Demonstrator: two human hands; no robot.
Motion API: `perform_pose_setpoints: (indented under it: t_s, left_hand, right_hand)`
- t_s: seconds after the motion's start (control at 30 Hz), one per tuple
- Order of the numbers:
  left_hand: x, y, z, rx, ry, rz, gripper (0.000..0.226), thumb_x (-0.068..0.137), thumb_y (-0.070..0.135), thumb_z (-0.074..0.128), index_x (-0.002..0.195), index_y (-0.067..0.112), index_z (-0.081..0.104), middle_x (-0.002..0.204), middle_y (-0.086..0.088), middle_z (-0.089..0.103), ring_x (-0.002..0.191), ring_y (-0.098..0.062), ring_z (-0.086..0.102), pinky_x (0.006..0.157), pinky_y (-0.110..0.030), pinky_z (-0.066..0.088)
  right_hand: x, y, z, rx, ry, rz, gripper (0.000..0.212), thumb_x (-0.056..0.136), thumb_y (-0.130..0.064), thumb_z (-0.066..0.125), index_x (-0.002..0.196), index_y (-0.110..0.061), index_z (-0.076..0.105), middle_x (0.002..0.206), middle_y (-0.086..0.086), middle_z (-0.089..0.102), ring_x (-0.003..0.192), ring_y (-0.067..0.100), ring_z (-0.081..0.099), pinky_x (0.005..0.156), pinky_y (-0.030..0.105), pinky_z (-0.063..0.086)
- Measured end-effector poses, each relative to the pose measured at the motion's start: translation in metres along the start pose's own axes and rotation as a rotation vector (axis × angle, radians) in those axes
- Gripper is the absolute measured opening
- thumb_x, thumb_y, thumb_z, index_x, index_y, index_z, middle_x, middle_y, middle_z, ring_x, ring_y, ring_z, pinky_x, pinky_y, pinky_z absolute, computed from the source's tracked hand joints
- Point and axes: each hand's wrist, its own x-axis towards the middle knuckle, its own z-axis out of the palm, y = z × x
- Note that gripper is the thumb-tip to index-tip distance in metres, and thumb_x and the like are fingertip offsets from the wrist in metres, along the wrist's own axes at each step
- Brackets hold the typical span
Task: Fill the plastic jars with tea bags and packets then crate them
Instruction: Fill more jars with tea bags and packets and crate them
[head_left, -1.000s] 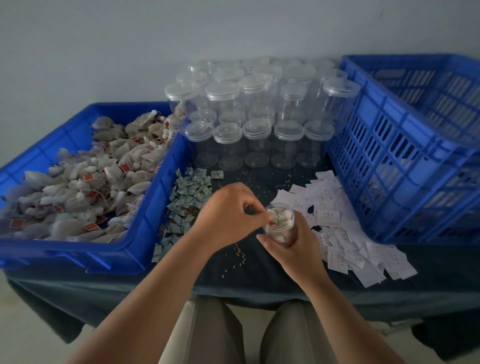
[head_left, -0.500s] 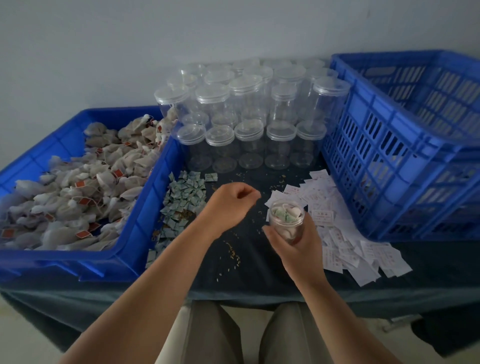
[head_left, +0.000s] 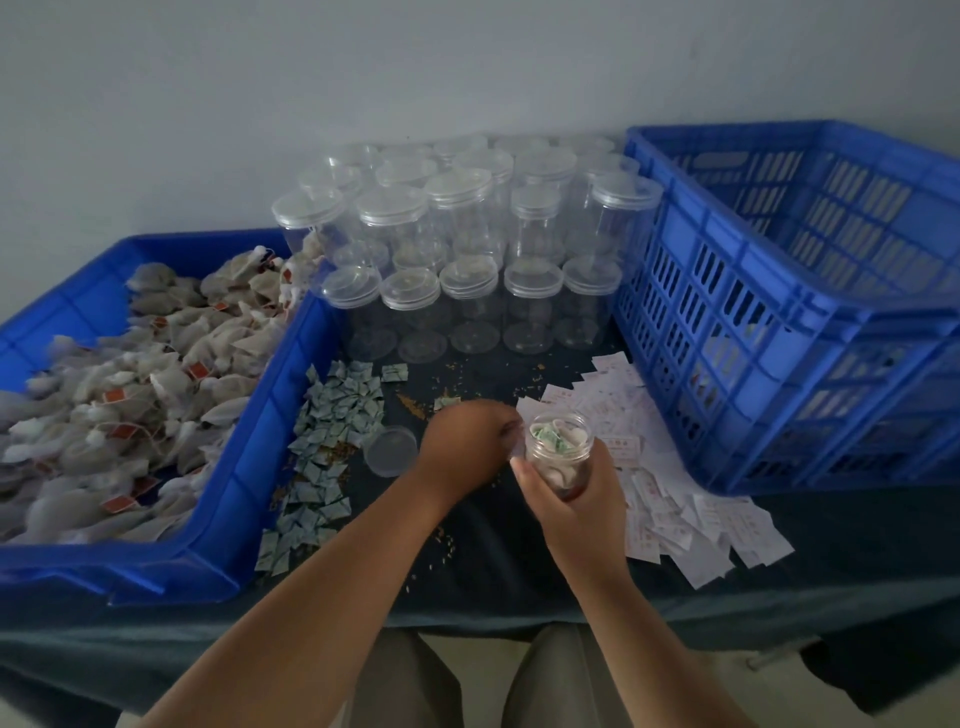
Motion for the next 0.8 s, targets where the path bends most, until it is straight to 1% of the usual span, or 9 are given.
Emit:
perform_pose_setpoints:
  t_s: [0.1,0.17,0.27,0.37,0.43,0.5,0.57,0.67,0.8]
  left_hand:
    - [-0.005,-0.003,-0.016,-0.335,0.129,-0.244,0.013,0.095,0.023,0.068,0.105,0.029,0.076,0.092,0.016,0.073,0.083,0.001,0.066,0.069,-0.021,0.048]
    - [-0.007,-0.004,-0.031,-0.466,0.150,-0.371,0.011,0.095,0.030,0.071,0.105,0.034,0.071,0.087,0.019,0.073,0.081,0.004,0.068,0.069,-0.022,0.055]
    - [-0.014,0.000,-0.057,-0.706,0.121,-0.407,0.010,0.099,0.040,0.068,0.098,0.033,0.074,0.083,0.015,0.079,0.077,-0.004,0.075,0.079,-0.041,0.065]
    - [-0.024,0.007,-0.084,-0.857,-0.008,-0.328,0.017,0.092,0.052,0.071,0.095,0.039,0.082,0.089,0.014,0.080,0.082,-0.002,0.075,0.084,-0.035,0.063]
    - [-0.029,0.014,-0.097,-0.813,-0.144,-0.264,0.010,0.085,0.053,0.078,0.091,0.045,0.082,0.091,0.018,0.078,0.082,0.006,0.071,0.078,-0.024,0.054]
    - [-0.031,0.022,-0.102,-0.646,-0.209,-0.227,0.011,0.079,0.053,0.085,0.083,0.044,0.080,0.088,0.024,0.075,0.080,0.010,0.068,0.073,-0.019,0.047]
    - [-0.030,0.027,-0.100,-0.491,-0.185,-0.228,0.026,0.071,0.058,0.089,0.080,0.037,0.075,0.085,0.020,0.072,0.076,0.006,0.064,0.066,-0.020,0.043]
    - [-0.032,0.032,-0.096,-0.456,-0.196,-0.281,0.049,0.064,0.063,0.089,0.087,0.036,0.056,0.089,0.016,0.058,0.072,-0.003,0.052,0.063,-0.024,0.038]
    - [-0.036,0.040,-0.085,-0.449,-0.144,-0.122,0.030,0.077,0.048,0.086,0.083,0.037,0.058,0.091,0.017,0.059,0.073,0.000,0.054,0.065,-0.024,0.044]
  right_hand:
    - [-0.001,0.001,0.000,-0.036,-0.010,-0.012,0.045,0.075,-0.061,0.082,0.109,-0.038,0.064,0.102,-0.021,0.073,0.091,0.004,0.072,0.074,0.015,0.056]
    - [-0.001,0.001,0.000,-0.051,-0.021,-0.022,0.044,0.074,-0.062,0.082,0.106,-0.039,0.063,0.101,-0.022,0.072,0.089,0.004,0.071,0.072,0.013,0.053]
    - [-0.001,-0.001,0.001,-0.073,-0.060,-0.043,0.047,0.074,-0.063,0.081,0.109,-0.040,0.062,0.107,-0.026,0.069,0.095,0.000,0.070,0.075,0.011,0.052]
    - [-0.001,-0.002,0.002,-0.079,-0.097,-0.047,0.047,0.074,-0.062,0.082,0.110,-0.040,0.062,0.107,-0.025,0.071,0.095,0.001,0.071,0.074,0.011,0.053]
    - [-0.002,-0.003,0.002,-0.075,-0.111,-0.046,0.047,0.073,-0.062,0.082,0.110,-0.042,0.061,0.104,-0.025,0.072,0.091,0.002,0.072,0.072,0.012,0.054]
    - [-0.003,-0.004,0.001,-0.076,-0.124,-0.059,0.046,0.074,-0.062,0.081,0.110,-0.043,0.060,0.103,-0.024,0.072,0.089,0.002,0.073,0.071,0.012,0.054]
    - [-0.004,-0.005,0.001,-0.092,-0.141,-0.087,0.043,0.075,-0.060,0.082,0.109,-0.046,0.060,0.102,-0.023,0.072,0.088,0.002,0.073,0.072,0.012,0.054]
    - [-0.005,-0.006,0.001,-0.114,-0.181,-0.105,0.042,0.075,-0.057,0.084,0.108,-0.052,0.058,0.101,-0.022,0.073,0.088,0.002,0.073,0.074,0.010,0.053]
    - [-0.004,-0.006,0.001,-0.107,-0.202,-0.129,0.044,0.077,-0.054,0.086,0.111,-0.053,0.058,0.103,-0.022,0.073,0.089,0.004,0.074,0.072,0.012,0.054]
